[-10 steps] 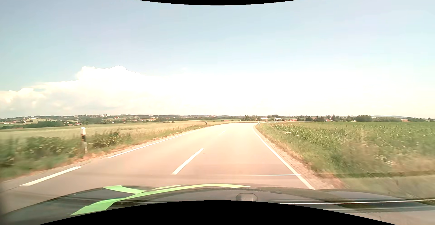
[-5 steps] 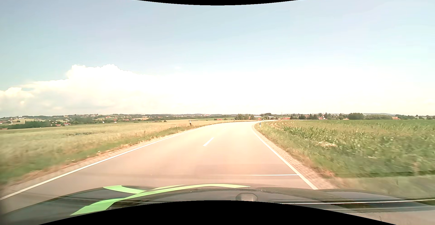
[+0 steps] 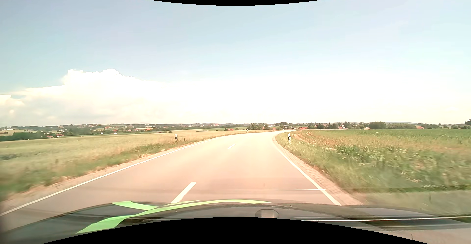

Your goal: Follow the waypoints while adhering to traffic rules and regulations

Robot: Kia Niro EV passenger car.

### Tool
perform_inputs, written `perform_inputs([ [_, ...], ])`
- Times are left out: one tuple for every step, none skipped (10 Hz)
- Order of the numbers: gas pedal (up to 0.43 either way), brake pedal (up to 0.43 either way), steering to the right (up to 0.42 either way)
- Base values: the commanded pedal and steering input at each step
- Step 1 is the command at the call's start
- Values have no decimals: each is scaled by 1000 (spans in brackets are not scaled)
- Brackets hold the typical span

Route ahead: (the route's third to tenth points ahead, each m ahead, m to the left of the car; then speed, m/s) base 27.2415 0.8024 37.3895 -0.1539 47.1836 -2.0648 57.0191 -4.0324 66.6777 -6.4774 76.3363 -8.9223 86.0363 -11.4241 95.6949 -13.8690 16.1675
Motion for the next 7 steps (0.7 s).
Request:
perform_inputs([
  [260, 0, 16],
  [248, 0, 16],
  [248, 0, 16],
  [248, 0, 16],
  [248, 0, 16],
  [260, 0, 18],
  [268, 0, 20],
])
